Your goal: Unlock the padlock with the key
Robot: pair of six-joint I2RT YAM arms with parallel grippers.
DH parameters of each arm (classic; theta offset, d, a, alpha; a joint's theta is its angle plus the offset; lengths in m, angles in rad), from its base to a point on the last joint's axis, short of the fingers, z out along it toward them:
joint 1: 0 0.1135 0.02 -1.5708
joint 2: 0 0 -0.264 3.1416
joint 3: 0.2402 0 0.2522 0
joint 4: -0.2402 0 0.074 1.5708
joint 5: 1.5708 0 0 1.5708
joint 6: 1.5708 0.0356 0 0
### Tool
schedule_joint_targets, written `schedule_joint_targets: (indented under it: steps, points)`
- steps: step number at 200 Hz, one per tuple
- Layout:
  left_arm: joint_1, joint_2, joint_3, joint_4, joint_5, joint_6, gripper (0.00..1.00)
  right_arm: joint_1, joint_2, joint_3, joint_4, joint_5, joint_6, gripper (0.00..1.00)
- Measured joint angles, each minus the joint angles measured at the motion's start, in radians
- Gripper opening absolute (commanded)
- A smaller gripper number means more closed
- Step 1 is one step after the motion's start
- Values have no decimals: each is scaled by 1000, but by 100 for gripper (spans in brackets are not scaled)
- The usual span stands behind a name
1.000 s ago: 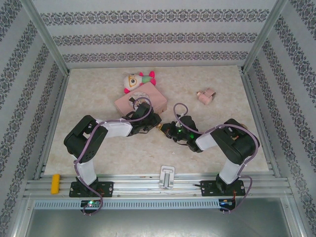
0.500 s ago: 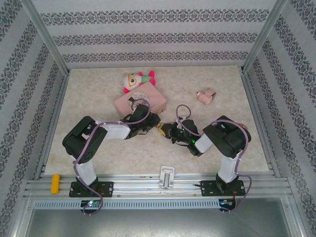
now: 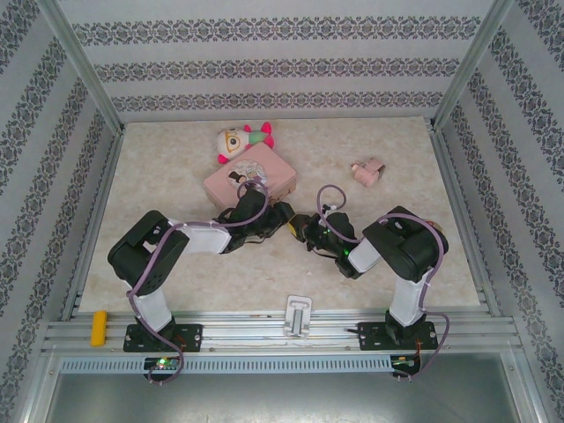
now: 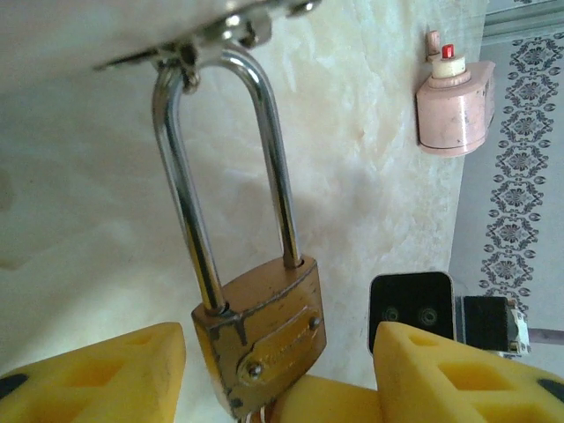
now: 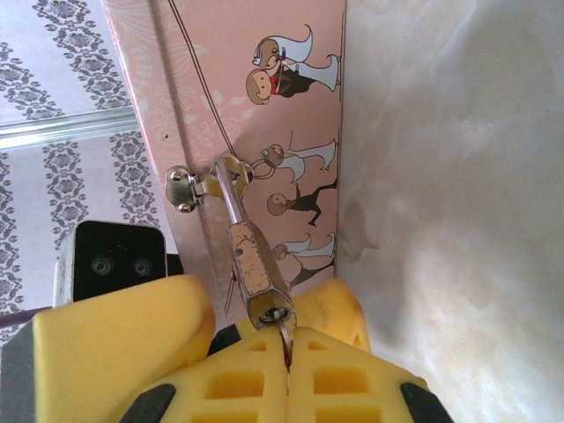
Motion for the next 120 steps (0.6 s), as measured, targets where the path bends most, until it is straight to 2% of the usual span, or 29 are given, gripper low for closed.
schedule_joint_targets:
  steps: [23,36,73,120]
  points:
    - [0,-34,-21,-12,2,1,81,0,0,0,8,13,2,0]
    - [0,-60,-32,-32,-2,8,86,0,0,3,15,23,3,0]
    - [2,-118,-40,-66,-2,36,86,-2,2,30,23,48,5,0]
    - [9,-111,-41,-54,-31,42,72,-8,23,49,29,52,4,0]
